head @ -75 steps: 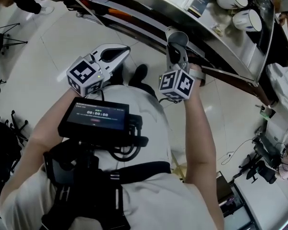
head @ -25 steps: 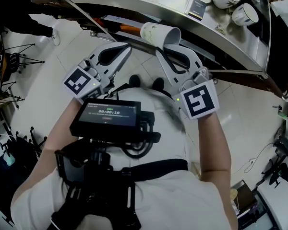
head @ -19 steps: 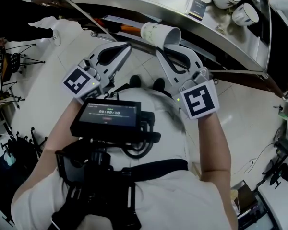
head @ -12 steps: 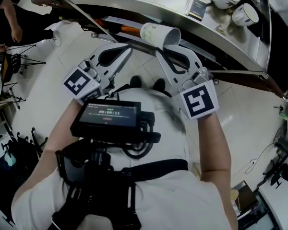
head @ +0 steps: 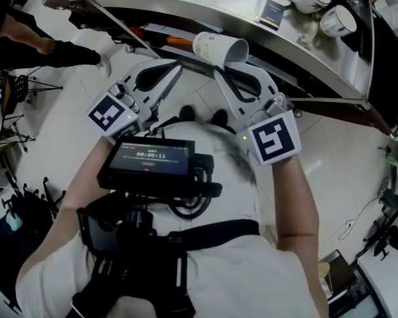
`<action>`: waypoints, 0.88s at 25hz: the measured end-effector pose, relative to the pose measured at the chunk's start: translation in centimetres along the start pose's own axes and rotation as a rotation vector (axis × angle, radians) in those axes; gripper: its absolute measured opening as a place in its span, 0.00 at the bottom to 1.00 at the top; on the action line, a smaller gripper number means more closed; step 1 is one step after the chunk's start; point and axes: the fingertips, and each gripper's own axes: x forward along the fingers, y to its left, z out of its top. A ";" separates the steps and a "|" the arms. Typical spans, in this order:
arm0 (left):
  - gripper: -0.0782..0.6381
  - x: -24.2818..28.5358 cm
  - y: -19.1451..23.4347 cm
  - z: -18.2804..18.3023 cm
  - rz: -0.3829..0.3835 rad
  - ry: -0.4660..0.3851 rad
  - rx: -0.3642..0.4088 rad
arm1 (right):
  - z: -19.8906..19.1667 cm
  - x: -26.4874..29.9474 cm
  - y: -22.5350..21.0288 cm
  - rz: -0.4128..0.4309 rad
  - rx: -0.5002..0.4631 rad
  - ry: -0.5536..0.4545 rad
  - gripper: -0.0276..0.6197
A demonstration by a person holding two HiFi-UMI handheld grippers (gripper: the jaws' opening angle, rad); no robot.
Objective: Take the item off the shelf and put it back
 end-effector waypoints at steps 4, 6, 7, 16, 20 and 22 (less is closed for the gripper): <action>0.12 0.1 0.0 -0.1 0.000 0.004 -0.001 | 0.0 0.0 0.0 0.001 0.004 0.001 0.08; 0.12 0.1 0.1 -0.1 0.000 0.005 -0.001 | -0.1 0.0 0.0 0.001 0.003 0.004 0.08; 0.12 0.1 0.2 0.0 0.000 0.004 -0.001 | -0.1 0.0 0.0 0.001 0.003 0.005 0.08; 0.12 -0.1 0.4 0.2 0.004 0.001 0.000 | 0.2 0.3 0.1 0.002 0.002 0.004 0.08; 0.12 0.0 0.7 0.0 0.013 0.005 -0.006 | -0.6 0.6 0.3 0.013 -0.011 0.029 0.08; 0.12 0.0 1.0 -0.4 0.020 0.010 -0.016 | -1.5 1.0 0.6 0.022 -0.019 0.058 0.08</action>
